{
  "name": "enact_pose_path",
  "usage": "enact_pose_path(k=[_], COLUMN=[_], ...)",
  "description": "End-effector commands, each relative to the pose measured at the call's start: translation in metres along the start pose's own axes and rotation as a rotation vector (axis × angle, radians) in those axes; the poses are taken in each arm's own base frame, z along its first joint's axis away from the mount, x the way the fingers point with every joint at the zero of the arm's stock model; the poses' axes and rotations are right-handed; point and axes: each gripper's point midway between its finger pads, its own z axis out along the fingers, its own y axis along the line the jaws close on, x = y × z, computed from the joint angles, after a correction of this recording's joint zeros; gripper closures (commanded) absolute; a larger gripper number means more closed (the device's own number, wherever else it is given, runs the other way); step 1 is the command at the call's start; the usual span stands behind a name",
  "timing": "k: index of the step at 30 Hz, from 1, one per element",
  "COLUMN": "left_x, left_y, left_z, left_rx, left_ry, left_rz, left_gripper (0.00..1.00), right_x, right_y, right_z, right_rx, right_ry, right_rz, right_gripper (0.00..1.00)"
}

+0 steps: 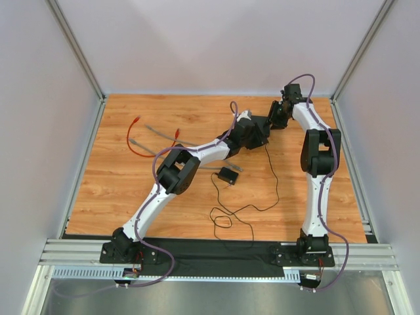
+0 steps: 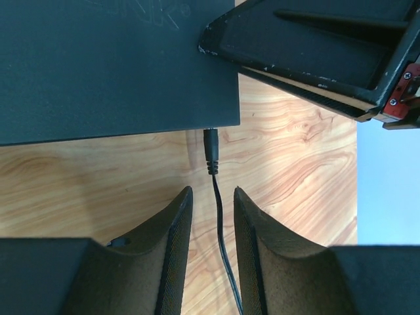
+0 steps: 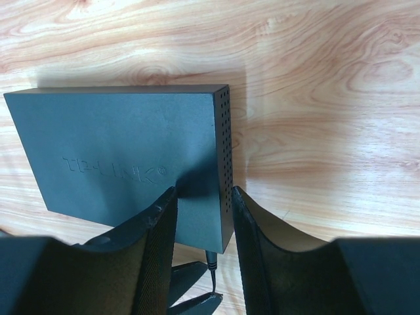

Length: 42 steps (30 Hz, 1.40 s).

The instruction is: Pull the plug from the switch port

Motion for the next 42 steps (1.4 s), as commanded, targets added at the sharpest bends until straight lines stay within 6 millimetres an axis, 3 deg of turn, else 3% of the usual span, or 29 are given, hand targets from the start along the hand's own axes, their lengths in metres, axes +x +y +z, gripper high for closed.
enact_pose_path(k=[1, 9, 27, 33, 42], left_x=[-0.016, -0.011, -0.012, -0.012, -0.01], left_y=[-0.024, -0.01, 0.007, 0.01, 0.011], left_z=[0.0, 0.018, 0.023, 0.021, 0.018], left_rx=[0.043, 0.031, -0.003, -0.013, -0.016], left_ry=[-0.048, -0.05, -0.056, -0.043, -0.021], left_rz=[0.029, 0.007, -0.021, -0.012, -0.002], left_gripper=[0.61, 0.66, 0.79, 1.0, 1.0], right_x=[0.032, 0.032, 0.046, 0.055, 0.064], right_y=[-0.019, -0.02, -0.025, -0.027, -0.021], right_z=[0.022, 0.022, 0.014, 0.008, 0.015], right_rx=[0.077, 0.093, 0.124, 0.136, 0.089], right_ry=[0.099, 0.1, 0.11, 0.119, 0.139], right_rz=[0.0, -0.006, 0.002, 0.001, 0.024], right_gripper=[0.6, 0.6, 0.61, 0.61, 0.62])
